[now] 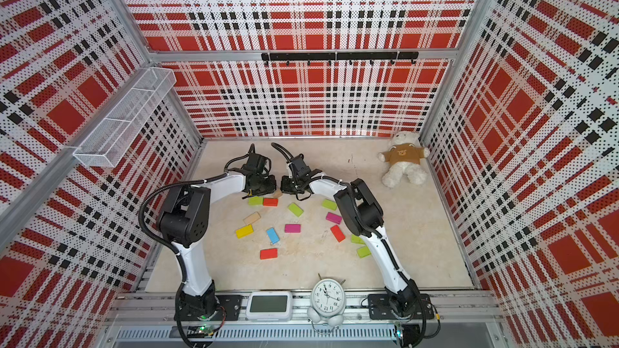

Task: Assemble a carrot with building blocks
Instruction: Assemble the building block at the center of the board.

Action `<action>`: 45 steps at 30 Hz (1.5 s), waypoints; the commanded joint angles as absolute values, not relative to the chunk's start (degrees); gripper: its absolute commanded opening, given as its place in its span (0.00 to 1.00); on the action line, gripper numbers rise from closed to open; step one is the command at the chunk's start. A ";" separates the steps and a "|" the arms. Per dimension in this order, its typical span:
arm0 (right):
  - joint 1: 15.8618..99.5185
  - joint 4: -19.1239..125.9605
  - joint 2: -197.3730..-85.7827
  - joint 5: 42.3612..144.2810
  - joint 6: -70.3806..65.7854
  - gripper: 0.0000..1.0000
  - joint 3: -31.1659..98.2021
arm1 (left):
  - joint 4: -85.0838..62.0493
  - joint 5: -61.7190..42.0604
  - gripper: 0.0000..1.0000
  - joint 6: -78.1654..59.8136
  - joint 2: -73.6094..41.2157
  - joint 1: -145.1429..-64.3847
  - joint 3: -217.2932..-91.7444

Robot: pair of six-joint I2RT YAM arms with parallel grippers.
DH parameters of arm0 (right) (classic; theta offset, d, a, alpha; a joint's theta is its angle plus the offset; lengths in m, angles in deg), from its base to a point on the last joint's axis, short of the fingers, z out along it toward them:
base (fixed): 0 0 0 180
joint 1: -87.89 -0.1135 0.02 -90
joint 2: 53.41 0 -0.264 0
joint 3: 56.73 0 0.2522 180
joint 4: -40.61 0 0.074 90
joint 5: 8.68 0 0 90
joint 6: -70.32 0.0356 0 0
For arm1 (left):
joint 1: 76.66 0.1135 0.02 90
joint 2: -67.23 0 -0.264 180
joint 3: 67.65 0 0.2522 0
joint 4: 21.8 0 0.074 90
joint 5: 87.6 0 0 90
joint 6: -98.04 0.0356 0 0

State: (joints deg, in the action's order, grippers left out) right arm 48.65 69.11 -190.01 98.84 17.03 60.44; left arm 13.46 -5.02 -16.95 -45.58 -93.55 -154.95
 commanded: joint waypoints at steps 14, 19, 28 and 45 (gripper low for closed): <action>48.69 67.20 -187.84 97.43 17.46 0.18 60.65 | 12.73 -4.54 0.18 -17.71 -43.04 -94.89 -155.64; 49.02 65.98 -183.74 96.29 16.98 0.18 57.58 | 11.34 -4.44 0.19 -18.24 -40.24 -94.43 -155.77; 47.88 66.58 -173.68 95.22 14.67 0.24 48.25 | 8.54 -4.61 0.30 -20.79 -29.34 -89.70 -149.27; 40.40 59.50 -172.96 97.36 21.01 0.54 37.24 | 8.42 -8.29 0.43 -25.44 -11.25 -79.95 -130.72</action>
State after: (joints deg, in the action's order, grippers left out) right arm 39.69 64.70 -171.28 97.55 18.93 37.43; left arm 8.15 -6.97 -24.91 -12.53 -79.98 -131.52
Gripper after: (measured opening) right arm 0.534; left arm 0.433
